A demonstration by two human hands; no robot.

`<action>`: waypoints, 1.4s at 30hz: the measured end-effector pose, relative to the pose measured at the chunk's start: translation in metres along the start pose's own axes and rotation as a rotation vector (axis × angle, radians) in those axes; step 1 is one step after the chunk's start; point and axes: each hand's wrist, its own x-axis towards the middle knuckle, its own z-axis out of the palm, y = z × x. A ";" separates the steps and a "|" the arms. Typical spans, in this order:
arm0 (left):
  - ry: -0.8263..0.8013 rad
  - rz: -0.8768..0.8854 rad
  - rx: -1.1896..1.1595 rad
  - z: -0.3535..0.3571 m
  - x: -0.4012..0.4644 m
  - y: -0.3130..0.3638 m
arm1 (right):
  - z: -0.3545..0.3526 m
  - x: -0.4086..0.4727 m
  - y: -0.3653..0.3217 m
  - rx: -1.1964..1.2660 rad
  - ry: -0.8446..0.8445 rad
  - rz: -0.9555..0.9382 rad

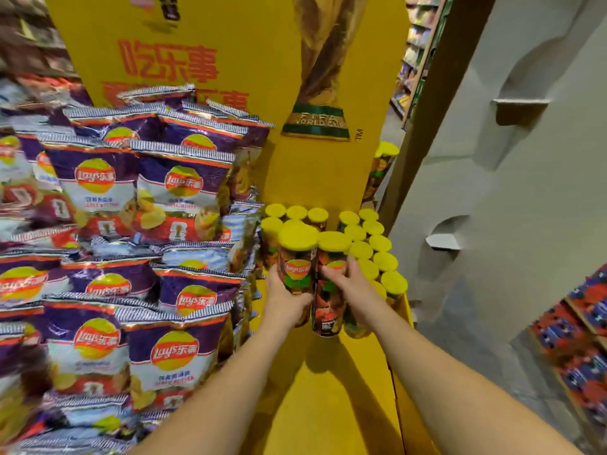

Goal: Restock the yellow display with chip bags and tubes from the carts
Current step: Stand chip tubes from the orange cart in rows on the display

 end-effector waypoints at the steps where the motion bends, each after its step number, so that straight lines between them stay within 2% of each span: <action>1: 0.030 -0.022 -0.004 0.004 0.008 -0.002 | 0.001 0.011 0.000 -0.029 0.003 0.007; 6: 0.181 -0.142 0.019 0.024 0.059 -0.017 | 0.005 0.087 0.013 -0.226 0.062 -0.050; 9: 0.263 -0.201 0.053 0.033 0.087 -0.030 | 0.007 0.127 0.023 -0.363 0.025 -0.058; 14: 0.296 -0.221 0.043 0.045 0.125 -0.058 | 0.006 0.183 0.033 -0.495 -0.016 -0.098; 20: 0.340 -0.268 0.007 0.058 0.159 -0.088 | -0.004 0.223 0.034 -1.058 0.017 -0.131; 22: 0.337 -0.286 0.007 0.059 0.170 -0.096 | -0.006 0.236 0.034 -1.160 0.003 -0.145; 32: 0.363 -0.378 -0.013 0.062 0.211 -0.133 | -0.021 0.279 0.056 -1.332 0.018 -0.147; 36: 0.347 -0.358 0.074 0.064 0.225 -0.137 | -0.023 0.288 0.058 -1.307 0.054 -0.163; 42: 0.408 -0.388 0.151 0.064 0.235 -0.135 | -0.021 0.288 0.062 -1.341 0.061 -0.183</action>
